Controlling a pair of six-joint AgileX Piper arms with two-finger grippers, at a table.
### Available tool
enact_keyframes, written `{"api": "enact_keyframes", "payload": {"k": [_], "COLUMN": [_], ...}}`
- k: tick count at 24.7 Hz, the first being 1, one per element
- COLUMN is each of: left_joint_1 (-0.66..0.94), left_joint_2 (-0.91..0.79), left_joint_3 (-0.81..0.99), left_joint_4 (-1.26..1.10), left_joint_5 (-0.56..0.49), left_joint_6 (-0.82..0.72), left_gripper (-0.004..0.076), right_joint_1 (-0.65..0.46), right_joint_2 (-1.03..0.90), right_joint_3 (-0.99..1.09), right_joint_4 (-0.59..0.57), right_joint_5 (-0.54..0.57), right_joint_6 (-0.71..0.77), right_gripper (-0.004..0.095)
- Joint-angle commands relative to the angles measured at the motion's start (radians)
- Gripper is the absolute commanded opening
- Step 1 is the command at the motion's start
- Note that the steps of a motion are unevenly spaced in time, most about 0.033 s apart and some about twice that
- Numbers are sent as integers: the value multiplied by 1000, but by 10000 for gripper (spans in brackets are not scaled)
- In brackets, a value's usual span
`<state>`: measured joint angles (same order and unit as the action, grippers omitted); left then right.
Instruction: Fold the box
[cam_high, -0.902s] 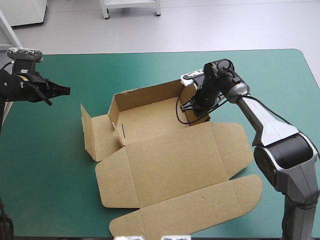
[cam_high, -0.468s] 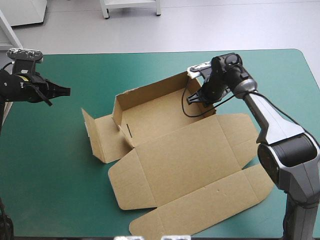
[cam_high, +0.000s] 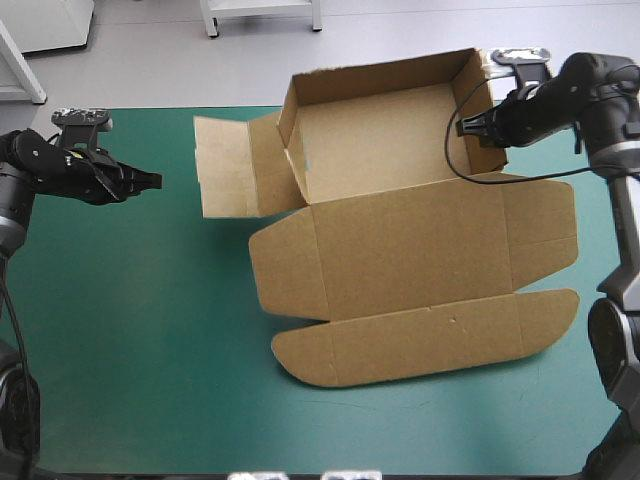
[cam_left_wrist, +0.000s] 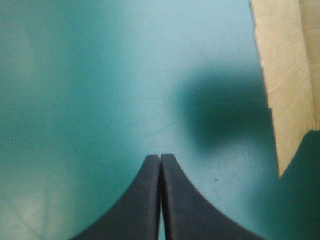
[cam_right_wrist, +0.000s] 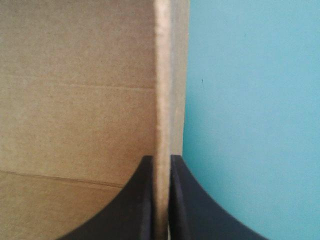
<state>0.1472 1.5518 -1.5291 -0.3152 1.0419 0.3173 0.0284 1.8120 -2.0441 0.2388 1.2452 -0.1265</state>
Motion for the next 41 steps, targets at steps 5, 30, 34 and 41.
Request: {"api": "enact_keyframes", "payload": {"k": [5, 30, 34, 41], "left_joint_1": [151, -71, -71, -73], "left_joint_2": [90, 136, 131, 123], "left_joint_3": [-32, -36, -36, -36], "left_joint_4": [-520, -1062, -1074, -1119], "left_joint_5": [-8, 153, 159, 181], "left_joint_6": [259, 489, 481, 474], "left_gripper": [-7, -9, -9, -9], "right_joint_1": [-74, 18, 42, 97], "right_joint_2": [-201, -152, -116, -60], "right_joint_3": [-35, 20, 20, 20], "right_joint_4": [162, 180, 173, 163], "right_joint_5": [3, 1, 1, -1], "right_joint_6": [-28, -42, -44, -44], "right_gripper": [0, 0, 0, 0]}}
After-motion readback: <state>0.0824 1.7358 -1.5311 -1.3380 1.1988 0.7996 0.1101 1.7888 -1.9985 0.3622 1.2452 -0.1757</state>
